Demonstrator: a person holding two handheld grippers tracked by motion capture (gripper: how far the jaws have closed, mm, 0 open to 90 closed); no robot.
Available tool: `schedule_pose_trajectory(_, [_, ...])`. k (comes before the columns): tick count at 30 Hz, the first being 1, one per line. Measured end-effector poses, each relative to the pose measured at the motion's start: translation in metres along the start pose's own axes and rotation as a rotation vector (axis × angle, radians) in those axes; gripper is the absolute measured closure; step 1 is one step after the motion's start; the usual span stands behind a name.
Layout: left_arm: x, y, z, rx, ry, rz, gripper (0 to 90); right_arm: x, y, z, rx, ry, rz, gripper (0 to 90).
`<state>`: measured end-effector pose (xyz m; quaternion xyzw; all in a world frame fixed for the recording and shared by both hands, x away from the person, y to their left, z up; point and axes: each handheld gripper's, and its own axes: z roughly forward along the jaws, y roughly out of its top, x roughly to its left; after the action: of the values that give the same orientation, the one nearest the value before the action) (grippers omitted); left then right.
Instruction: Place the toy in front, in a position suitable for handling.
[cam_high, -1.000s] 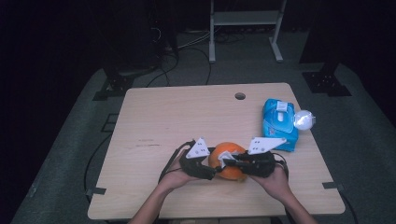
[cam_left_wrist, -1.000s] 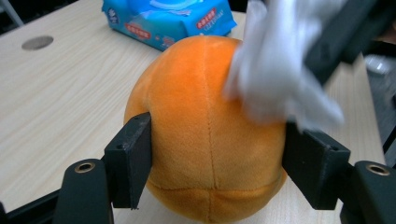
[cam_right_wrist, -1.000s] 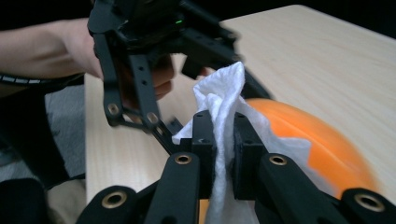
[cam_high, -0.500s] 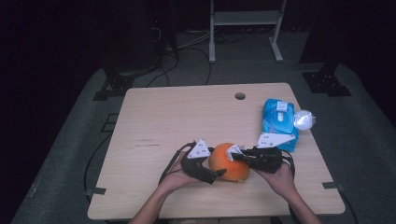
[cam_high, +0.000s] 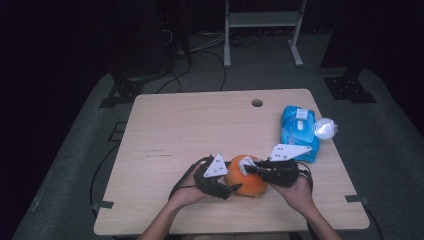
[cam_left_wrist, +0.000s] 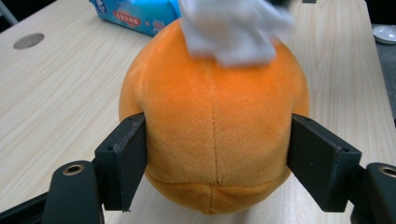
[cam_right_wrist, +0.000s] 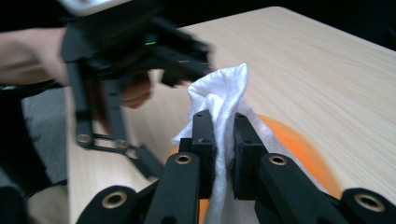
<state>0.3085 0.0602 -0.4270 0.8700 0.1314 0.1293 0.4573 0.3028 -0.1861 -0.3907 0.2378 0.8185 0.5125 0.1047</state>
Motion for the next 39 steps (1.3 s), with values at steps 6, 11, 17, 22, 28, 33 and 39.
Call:
schedule_pose_trajectory(6, [0.002,0.003,0.005,-0.024,-0.028,-0.092,11.6,-0.006,-0.005,0.0,-0.009,0.033,0.052,81.4])
schedule_pose_trajectory(11, [-0.01,0.006,0.004,-0.022,0.0,0.014,22.8,0.022,0.003,0.017,0.025,0.068,-0.058,81.5])
schedule_pose_trajectory(17, [-0.002,-0.003,0.002,-0.013,-0.02,-0.004,25.0,0.009,0.0,0.01,0.03,0.024,-0.024,81.5])
schedule_pose_trajectory(22, [0.004,-0.008,0.002,-0.002,-0.038,-0.02,23.7,-0.006,-0.006,0.001,0.033,-0.006,0.019,81.5])
schedule_pose_trajectory(28, [0.005,-0.005,0.005,-0.02,-0.053,-0.074,10.9,-0.009,-0.008,0.0,0.025,0.0,0.038,81.5])
schedule_pose_trajectory(33, [-0.004,-0.001,0.005,-0.02,-0.031,0.006,17.0,0.009,-0.003,0.013,0.021,0.082,-0.002,81.5])
schedule_pose_trajectory(39, [0.003,-0.008,0.003,-0.005,-0.042,-0.01,22.3,0.004,-0.004,0.011,0.054,0.034,-0.024,81.4])
